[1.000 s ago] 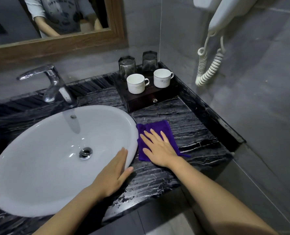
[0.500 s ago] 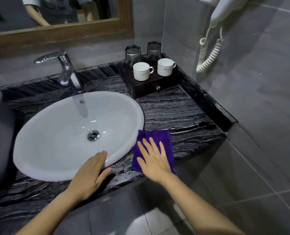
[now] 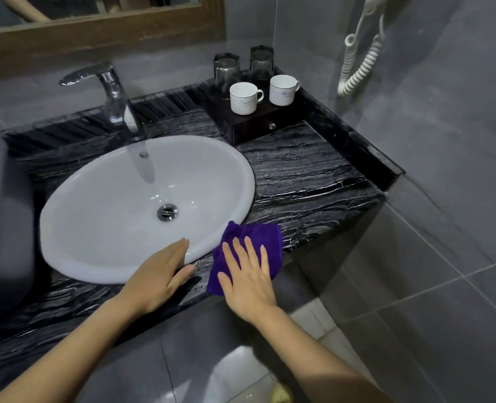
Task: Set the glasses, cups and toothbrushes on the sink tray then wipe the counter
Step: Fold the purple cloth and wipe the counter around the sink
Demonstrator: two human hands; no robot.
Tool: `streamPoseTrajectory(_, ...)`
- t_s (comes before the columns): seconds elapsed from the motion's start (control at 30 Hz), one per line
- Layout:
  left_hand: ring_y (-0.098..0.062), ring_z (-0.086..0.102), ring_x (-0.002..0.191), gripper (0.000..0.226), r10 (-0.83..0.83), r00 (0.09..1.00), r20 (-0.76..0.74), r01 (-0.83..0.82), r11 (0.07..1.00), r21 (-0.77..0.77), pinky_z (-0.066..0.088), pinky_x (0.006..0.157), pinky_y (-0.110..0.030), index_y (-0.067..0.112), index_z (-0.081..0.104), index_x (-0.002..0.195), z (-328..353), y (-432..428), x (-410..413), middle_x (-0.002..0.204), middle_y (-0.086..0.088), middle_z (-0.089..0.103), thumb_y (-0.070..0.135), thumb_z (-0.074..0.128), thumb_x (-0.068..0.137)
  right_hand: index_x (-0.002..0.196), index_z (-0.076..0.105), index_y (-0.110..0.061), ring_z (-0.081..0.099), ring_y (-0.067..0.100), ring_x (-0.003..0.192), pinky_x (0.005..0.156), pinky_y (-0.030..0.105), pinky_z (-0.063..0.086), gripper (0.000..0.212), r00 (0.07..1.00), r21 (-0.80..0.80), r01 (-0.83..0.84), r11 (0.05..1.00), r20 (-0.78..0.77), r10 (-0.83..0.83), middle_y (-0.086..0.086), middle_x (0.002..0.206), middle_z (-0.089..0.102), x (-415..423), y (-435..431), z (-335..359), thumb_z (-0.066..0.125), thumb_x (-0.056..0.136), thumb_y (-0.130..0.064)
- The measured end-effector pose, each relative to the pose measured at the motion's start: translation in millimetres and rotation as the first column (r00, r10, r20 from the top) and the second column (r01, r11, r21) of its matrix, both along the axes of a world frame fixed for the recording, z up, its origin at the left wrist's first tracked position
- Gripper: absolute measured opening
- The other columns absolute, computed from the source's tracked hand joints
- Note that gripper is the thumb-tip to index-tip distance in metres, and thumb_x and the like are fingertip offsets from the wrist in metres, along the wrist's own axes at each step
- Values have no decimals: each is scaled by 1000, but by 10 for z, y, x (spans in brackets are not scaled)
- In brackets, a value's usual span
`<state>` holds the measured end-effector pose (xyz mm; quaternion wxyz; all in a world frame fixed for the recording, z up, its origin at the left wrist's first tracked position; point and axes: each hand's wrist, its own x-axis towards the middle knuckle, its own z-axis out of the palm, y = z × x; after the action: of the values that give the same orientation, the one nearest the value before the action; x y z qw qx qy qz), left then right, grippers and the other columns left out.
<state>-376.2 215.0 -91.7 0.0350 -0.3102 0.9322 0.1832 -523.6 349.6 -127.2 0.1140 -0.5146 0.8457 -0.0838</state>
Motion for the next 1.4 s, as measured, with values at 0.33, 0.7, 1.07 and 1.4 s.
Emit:
streamPoseTrajectory(0.33, -19, 22, 144, 98, 5, 1000, -21, -7, 996, -84, -1, 115, -20, 10, 24, 147, -113, -49, 467, 155, -5, 25, 76, -2, 79, 139, 46, -18, 46, 29, 133, 108, 48, 17, 61, 995, -10, -95, 995, 12, 95, 5, 140, 54, 566, 42, 32, 36, 84, -41)
streamPoseTrajectory(0.7, -4, 39, 127, 49, 193, 916, -353, -152, 978, 141, 27, 107, -22, 18, 43, 138, 114, 108, 625, 135, 12, 45, 40, 40, 94, 136, 49, -18, 43, 28, 136, 113, 52, 26, 58, 943, -13, -333, 943, 18, 333, 4, 142, 51, 951, -27, 4, 34, 83, -36)
streamPoseTrajectory(1.07, -29, 52, 106, 34, 274, 933, -232, -282, 959, 0, 34, 93, -28, 9, 61, 116, -78, 151, 763, 107, -11, 62, 9, 63, 83, 132, 52, -8, 49, 31, 124, 106, 41, 36, 46, 886, -294, -376, 879, 164, 434, 12, 136, 54, 552, -214, 268, 51, 86, -7)
streamPoseTrajectory(1.4, -28, 48, 95, 26, 336, 942, 6, -336, 940, 58, 40, 84, -37, 12, 64, 87, 164, 122, 583, 90, -7, 51, 33, 61, 71, 125, 49, -13, 46, 30, 110, 88, 38, 33, 39, 947, -100, -306, 947, -132, 292, 8, 115, 58, 447, -438, 333, 53, 86, -10)
